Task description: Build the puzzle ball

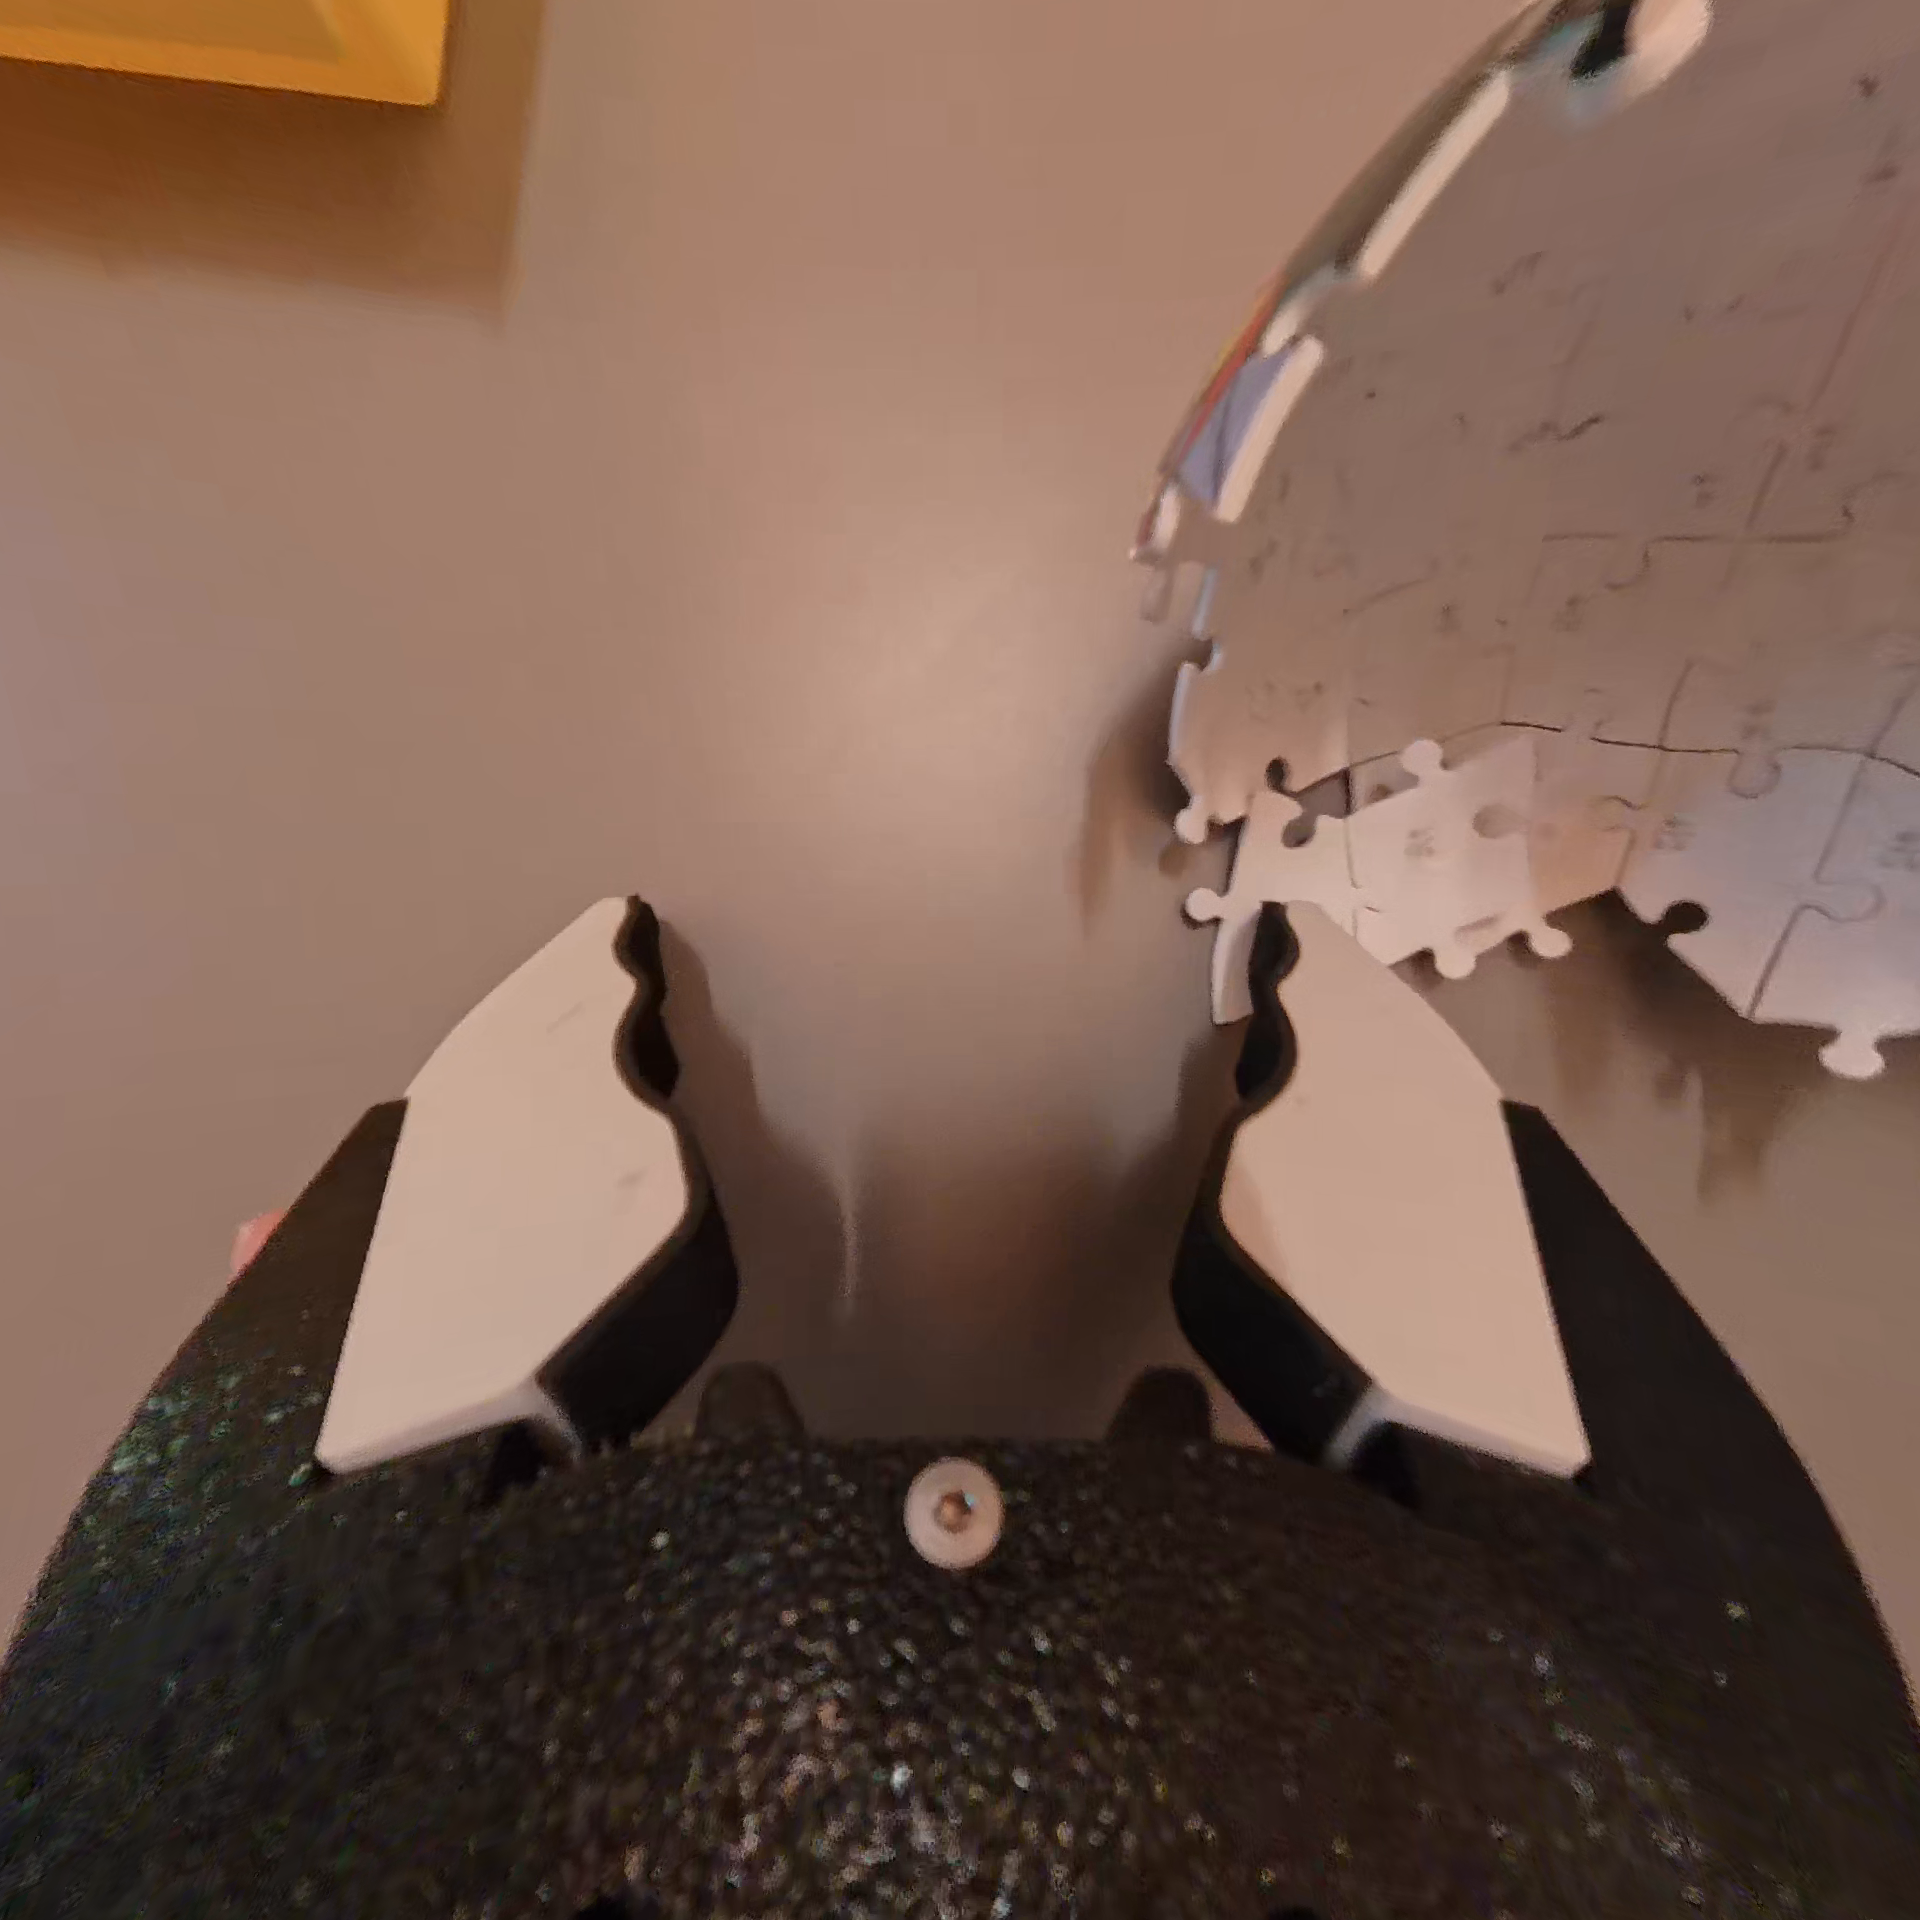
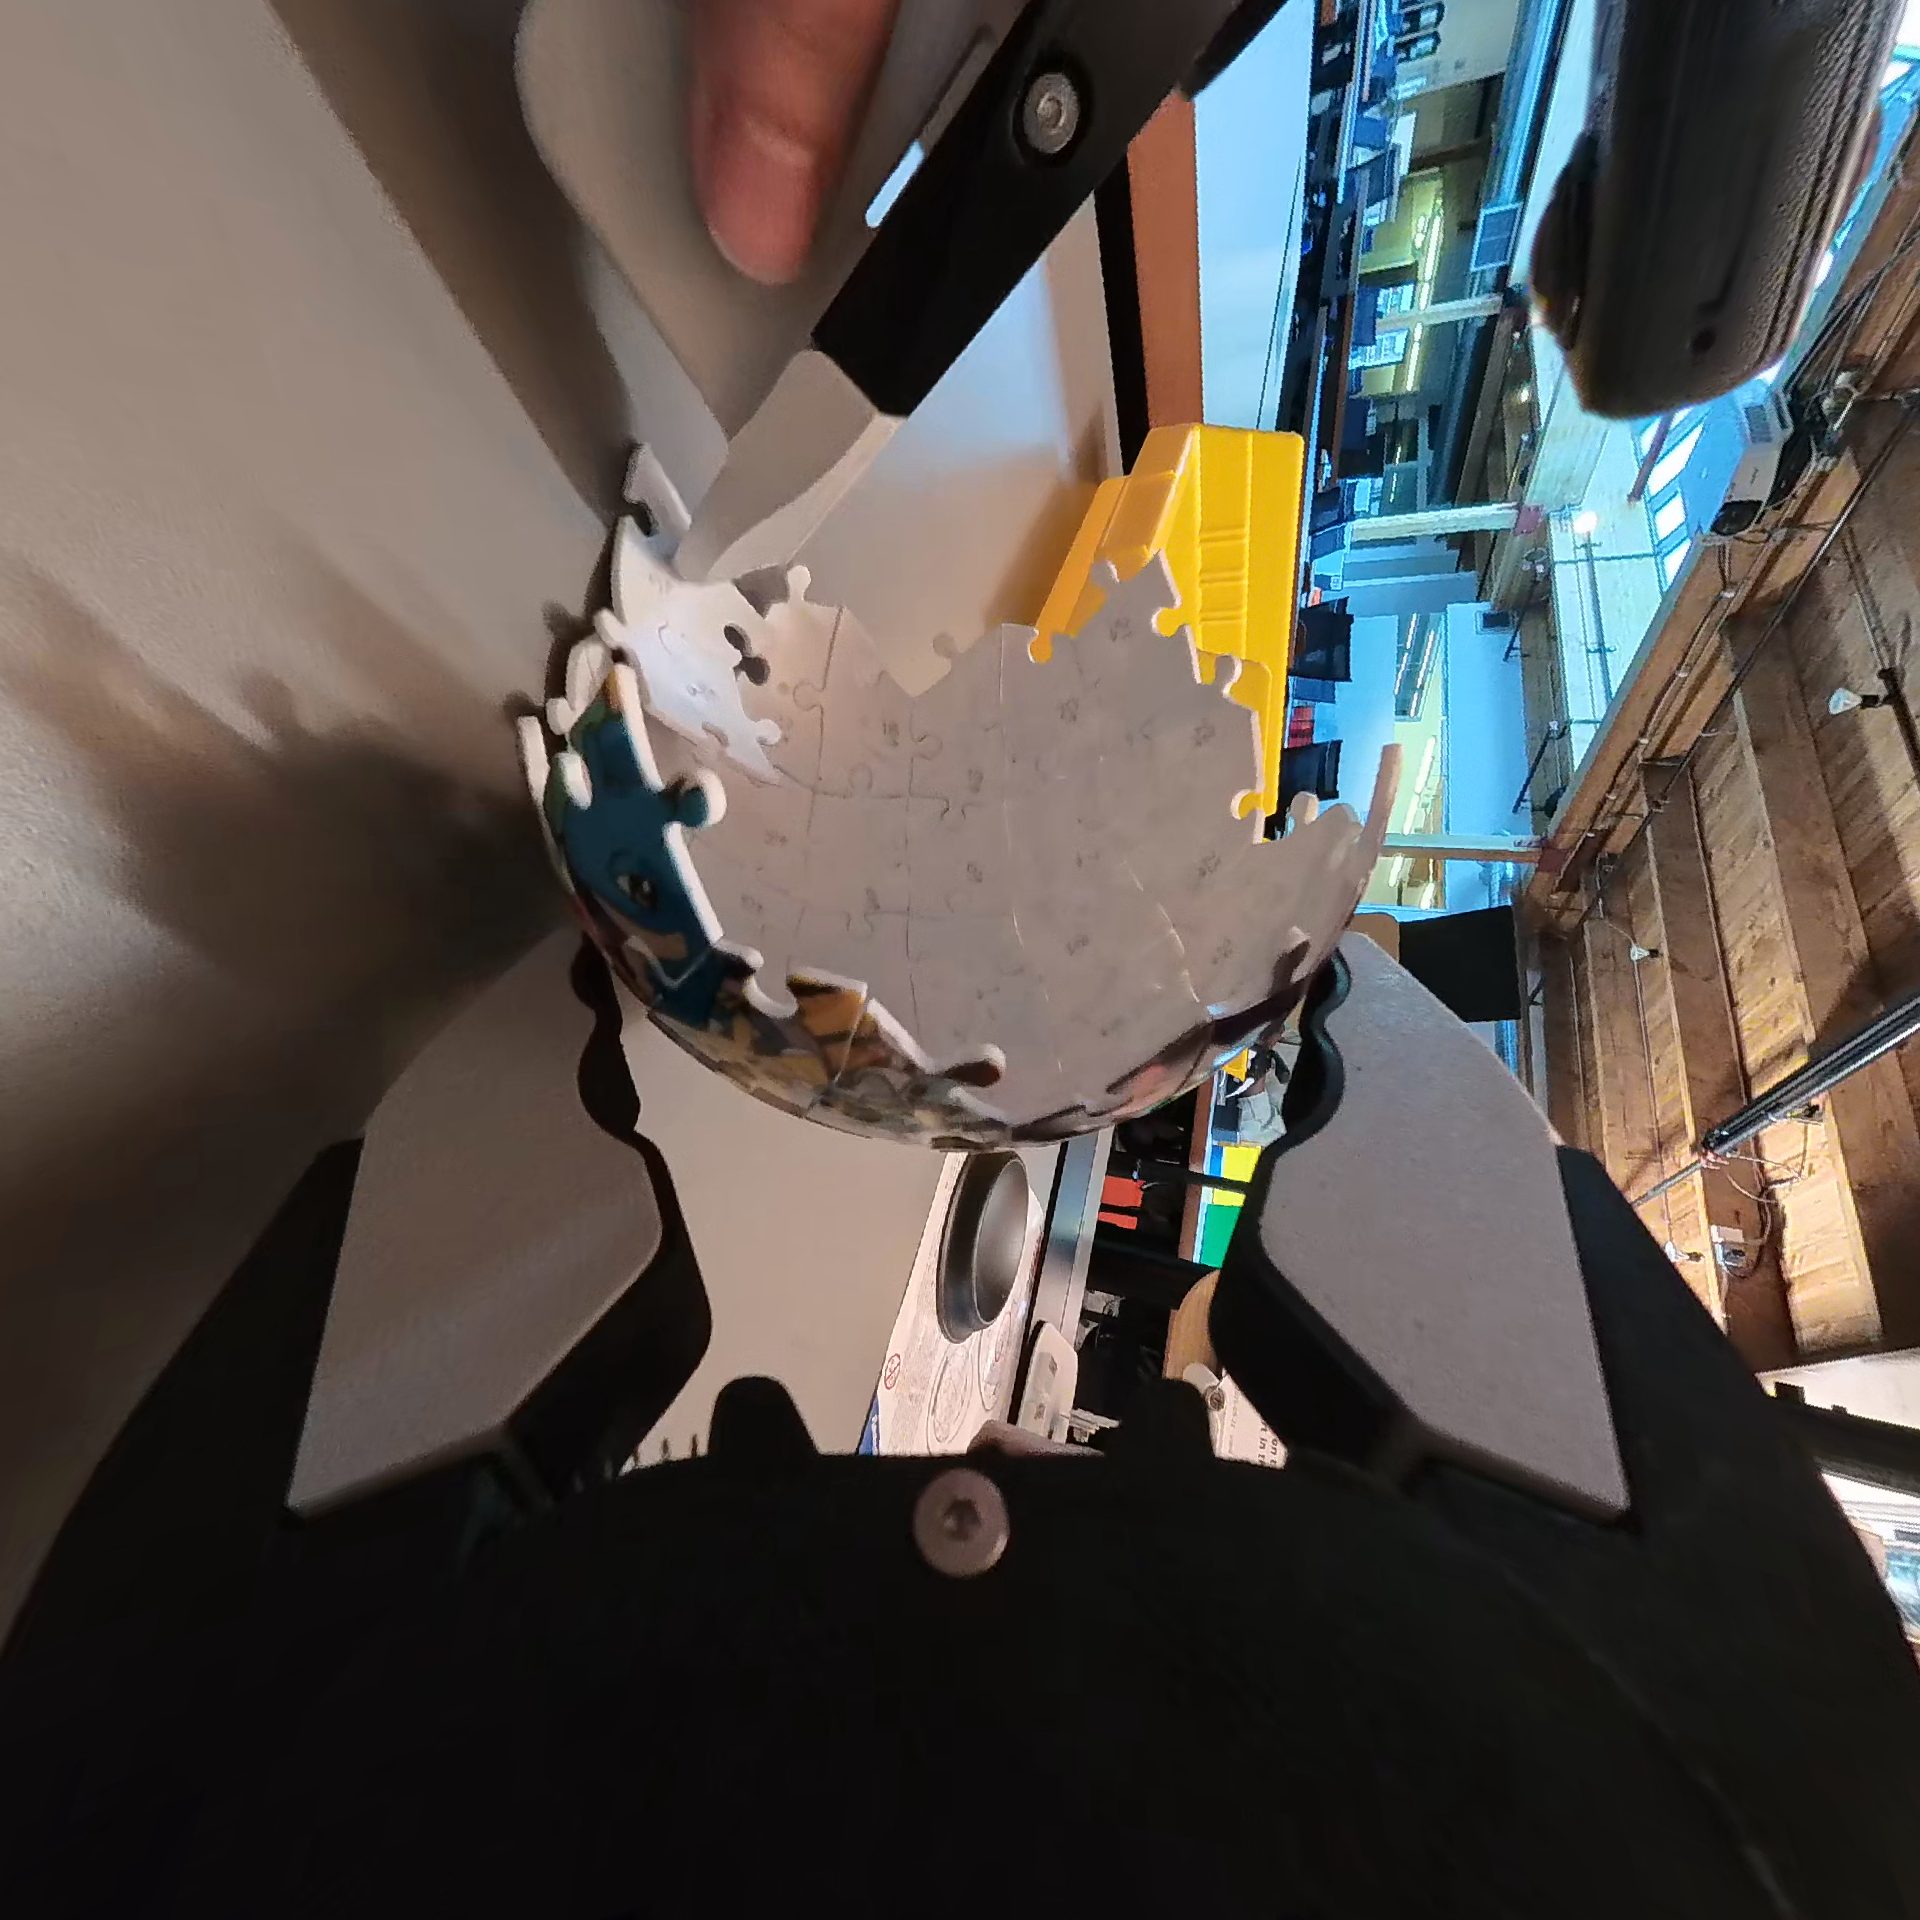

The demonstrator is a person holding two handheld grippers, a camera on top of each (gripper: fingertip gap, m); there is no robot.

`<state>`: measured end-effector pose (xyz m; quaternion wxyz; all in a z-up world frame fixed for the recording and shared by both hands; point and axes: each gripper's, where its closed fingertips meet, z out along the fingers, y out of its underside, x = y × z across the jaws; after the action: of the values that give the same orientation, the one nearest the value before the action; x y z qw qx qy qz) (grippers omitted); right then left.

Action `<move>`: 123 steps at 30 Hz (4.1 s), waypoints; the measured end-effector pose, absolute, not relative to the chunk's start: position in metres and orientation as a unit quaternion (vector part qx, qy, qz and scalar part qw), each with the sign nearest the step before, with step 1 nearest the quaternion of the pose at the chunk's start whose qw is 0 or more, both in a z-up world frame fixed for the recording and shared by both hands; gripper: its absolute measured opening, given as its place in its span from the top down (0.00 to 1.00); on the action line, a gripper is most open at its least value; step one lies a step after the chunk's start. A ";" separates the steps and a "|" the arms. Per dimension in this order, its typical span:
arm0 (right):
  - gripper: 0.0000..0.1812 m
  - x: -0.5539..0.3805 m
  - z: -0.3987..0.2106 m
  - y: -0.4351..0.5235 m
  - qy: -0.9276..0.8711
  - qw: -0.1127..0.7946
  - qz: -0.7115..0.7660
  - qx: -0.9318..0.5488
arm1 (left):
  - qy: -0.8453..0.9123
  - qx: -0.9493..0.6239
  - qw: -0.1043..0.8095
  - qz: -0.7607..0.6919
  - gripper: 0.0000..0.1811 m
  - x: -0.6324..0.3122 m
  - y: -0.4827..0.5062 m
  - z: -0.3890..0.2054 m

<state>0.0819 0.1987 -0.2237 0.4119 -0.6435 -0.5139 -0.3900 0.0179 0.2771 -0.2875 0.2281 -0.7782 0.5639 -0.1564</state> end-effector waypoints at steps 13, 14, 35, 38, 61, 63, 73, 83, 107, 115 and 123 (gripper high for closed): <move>0.32 0.083 -0.223 0.200 -0.515 0.411 -0.394 -0.640 | 0.546 -0.777 0.272 -0.152 0.45 0.015 0.269 -0.280; 0.32 0.082 -0.222 0.200 -0.515 0.412 -0.393 -0.641 | 0.541 -0.779 0.277 -0.153 0.45 0.013 0.271 -0.278; 0.32 0.081 -0.221 0.201 -0.518 0.413 -0.394 -0.637 | 0.520 -0.789 0.294 -0.144 0.45 0.003 0.278 -0.284; 0.32 0.081 -0.221 0.201 -0.518 0.413 -0.393 -0.637 | 0.519 -0.789 0.294 -0.145 0.45 0.003 0.279 -0.284; 0.32 0.081 -0.221 0.201 -0.521 0.411 -0.397 -0.633 | 0.487 -0.796 0.310 -0.183 0.47 0.000 0.279 -0.287; 0.32 0.082 -0.221 0.201 -0.521 0.411 -0.397 -0.634 | 0.491 -0.800 0.295 -0.180 0.43 -0.004 0.283 -0.288; 0.33 0.082 -0.221 0.202 -0.523 0.409 -0.400 -0.632 | 0.485 -0.805 0.294 -0.176 0.40 -0.011 0.296 -0.289; 0.33 0.081 -0.221 0.202 -0.524 0.409 -0.402 -0.630 | 0.483 -0.800 0.300 -0.191 0.42 -0.005 0.294 -0.289; 0.34 0.080 -0.220 0.209 -0.555 0.378 -0.355 -0.650 | 0.484 -0.789 0.340 -0.164 0.42 -0.001 0.288 -0.284; 0.37 0.080 -0.217 0.205 -0.571 0.359 -0.320 -0.666 | 0.492 -0.778 0.356 -0.163 0.42 0.004 0.288 -0.279; 0.38 0.075 -0.217 0.207 -0.582 0.345 -0.302 -0.671 | 0.513 -0.764 0.360 -0.155 0.43 0.012 0.285 -0.280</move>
<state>0.0745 0.2067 -0.2165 0.3448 -0.6713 -0.5825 -0.3020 0.0121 0.2853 -0.2802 0.3597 -0.7639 0.5129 -0.1549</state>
